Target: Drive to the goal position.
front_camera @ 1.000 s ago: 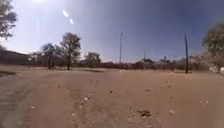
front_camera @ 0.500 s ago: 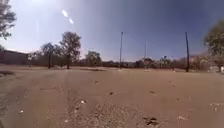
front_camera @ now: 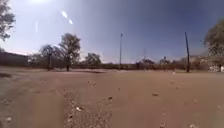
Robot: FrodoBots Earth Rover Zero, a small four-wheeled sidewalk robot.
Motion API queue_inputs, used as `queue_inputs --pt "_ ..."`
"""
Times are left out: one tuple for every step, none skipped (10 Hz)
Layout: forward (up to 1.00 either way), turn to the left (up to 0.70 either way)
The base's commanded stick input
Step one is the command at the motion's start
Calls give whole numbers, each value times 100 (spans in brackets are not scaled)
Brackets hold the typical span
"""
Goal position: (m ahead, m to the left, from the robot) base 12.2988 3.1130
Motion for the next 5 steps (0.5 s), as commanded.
queue_inputs --pt "50 0" --pt "50 0" --pt "50 0" --pt "50 0" --pt "50 0"
